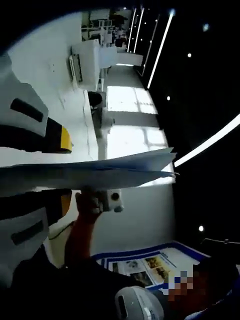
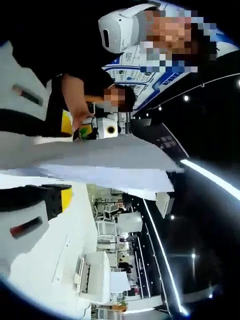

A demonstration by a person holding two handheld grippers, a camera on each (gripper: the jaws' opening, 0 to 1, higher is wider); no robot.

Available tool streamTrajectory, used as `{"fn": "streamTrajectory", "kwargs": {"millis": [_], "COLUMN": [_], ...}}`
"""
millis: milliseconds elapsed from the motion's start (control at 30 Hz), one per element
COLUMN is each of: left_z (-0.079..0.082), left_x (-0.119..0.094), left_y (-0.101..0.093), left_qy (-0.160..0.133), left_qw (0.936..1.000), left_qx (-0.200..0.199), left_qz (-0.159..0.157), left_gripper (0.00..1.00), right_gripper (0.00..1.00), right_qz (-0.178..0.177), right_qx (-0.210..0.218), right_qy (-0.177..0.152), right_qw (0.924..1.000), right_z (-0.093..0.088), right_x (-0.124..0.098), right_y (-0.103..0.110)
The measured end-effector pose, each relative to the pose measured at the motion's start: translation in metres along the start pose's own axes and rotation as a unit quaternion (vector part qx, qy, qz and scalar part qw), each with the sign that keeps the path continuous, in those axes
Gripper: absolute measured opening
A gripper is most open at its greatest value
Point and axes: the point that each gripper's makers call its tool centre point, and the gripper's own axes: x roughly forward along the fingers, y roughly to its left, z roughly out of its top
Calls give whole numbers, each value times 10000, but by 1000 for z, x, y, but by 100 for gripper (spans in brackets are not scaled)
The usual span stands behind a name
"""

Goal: Organize the stack of printing papers by aligning and flattening the scattered papers on the table

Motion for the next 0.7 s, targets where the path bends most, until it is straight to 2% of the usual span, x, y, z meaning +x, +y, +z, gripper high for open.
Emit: {"fn": "streamTrajectory", "kwargs": {"millis": [67,167,367,700], "left_z": [0,-6,-6,-6], "left_x": [0,4,6,4], "left_y": [2,-2,-4,-4], "left_qy": [-5,82,146,167], "left_qw": [10000,9999,9994,9993], "left_qx": [70,139,294,320], "left_qz": [42,-37,-134,-111], "left_gripper": [22,6,5,5], "right_gripper": [20,0,0,0], "right_qz": [-11,3,112,199], "right_qx": [-9,-71,-317,-233], "right_qy": [-10,-55,61,10], "right_qw": [10000,10000,9994,9995], "right_z": [-1,3,4,3], "right_x": [-1,-5,0,0], "right_y": [0,-4,1,3]}}
